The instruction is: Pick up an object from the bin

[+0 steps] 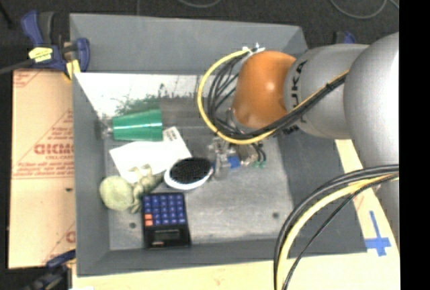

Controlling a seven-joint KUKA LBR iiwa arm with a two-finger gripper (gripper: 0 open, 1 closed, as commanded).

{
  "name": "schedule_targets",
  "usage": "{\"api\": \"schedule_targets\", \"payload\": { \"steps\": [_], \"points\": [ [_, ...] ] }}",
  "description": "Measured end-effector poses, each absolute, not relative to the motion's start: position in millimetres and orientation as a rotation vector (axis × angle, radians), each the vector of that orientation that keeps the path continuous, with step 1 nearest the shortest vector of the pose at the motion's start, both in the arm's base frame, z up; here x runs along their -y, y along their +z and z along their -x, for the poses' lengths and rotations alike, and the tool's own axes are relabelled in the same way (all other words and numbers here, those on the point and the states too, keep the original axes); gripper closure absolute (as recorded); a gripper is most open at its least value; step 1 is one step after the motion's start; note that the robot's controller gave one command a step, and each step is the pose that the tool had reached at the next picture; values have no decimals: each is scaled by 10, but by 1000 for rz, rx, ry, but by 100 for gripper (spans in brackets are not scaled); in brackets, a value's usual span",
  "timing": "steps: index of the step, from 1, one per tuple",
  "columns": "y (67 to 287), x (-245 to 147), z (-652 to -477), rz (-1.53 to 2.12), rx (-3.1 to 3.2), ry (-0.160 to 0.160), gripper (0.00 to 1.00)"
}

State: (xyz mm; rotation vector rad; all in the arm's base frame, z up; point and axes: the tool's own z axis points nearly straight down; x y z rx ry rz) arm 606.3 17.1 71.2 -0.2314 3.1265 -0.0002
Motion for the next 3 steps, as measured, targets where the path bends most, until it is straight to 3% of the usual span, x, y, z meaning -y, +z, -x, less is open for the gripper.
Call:
{"api": "schedule_targets", "payload": {
  "steps": [1,3],
  "points": [
    [743,-171,-6058,231,-3129,0,100],
    [1069,-167,-6045,230,-3136,0,100]
  ]
}}
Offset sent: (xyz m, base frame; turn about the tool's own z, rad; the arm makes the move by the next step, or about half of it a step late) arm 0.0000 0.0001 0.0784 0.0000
